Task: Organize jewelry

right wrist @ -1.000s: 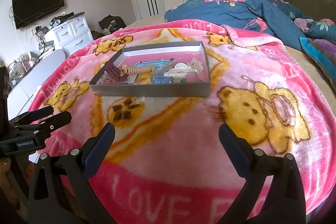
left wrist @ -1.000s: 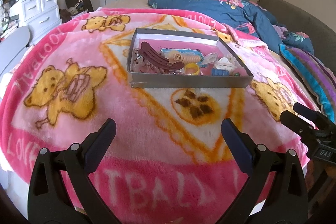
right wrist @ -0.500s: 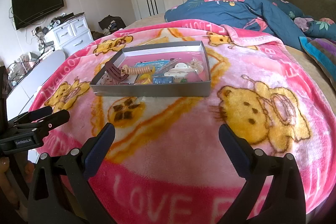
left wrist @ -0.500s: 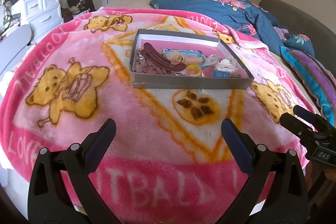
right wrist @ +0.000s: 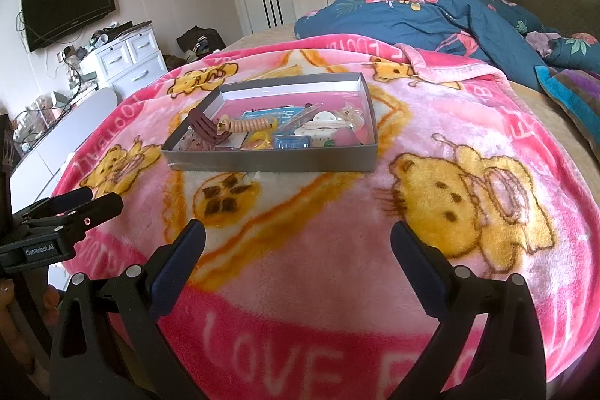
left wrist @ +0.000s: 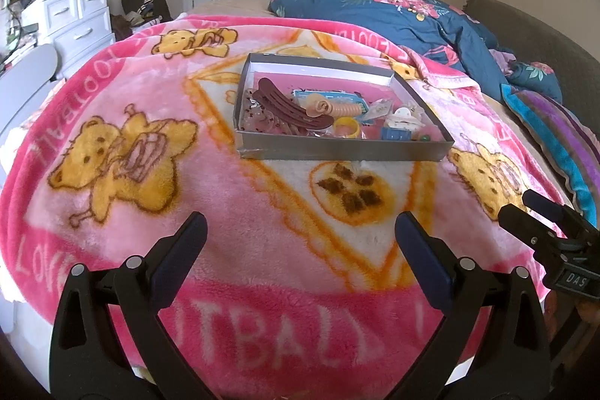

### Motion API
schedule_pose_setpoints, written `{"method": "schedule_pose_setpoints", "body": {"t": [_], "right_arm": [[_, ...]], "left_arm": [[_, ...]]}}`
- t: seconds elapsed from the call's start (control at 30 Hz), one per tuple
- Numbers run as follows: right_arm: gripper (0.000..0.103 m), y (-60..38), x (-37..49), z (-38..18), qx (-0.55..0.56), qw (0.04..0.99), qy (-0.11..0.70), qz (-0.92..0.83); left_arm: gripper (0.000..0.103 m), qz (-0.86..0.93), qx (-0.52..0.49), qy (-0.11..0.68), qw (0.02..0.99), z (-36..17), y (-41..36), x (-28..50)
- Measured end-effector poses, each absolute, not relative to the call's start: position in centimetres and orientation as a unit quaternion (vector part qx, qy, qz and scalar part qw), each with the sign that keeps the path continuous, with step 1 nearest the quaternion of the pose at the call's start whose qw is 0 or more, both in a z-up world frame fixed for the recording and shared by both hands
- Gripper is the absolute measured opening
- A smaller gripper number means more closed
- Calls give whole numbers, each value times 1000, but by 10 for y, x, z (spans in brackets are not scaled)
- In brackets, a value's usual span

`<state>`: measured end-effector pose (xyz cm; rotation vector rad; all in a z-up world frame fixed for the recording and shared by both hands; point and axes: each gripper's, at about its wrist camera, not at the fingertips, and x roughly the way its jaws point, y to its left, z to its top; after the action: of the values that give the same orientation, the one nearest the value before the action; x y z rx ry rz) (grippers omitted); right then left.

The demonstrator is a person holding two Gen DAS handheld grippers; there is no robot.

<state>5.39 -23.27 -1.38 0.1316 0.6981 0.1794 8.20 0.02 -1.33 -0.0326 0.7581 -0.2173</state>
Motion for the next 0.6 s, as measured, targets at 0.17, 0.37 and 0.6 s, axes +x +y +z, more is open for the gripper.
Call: {"method": "schedule_pose_setpoints", "body": {"t": [0.17, 0.37, 0.6], "right_arm": [[99, -233, 54, -14, 65, 934, 341, 88], [99, -233, 54, -13, 64, 933, 342, 88], [99, -232, 54, -13, 64, 933, 342, 88]], "left_arm": [[94, -107, -16, 370, 923, -13, 0, 82], [94, -106, -15, 369, 923, -13, 1, 82], [94, -106, -16, 370, 923, -13, 1, 82]]}}
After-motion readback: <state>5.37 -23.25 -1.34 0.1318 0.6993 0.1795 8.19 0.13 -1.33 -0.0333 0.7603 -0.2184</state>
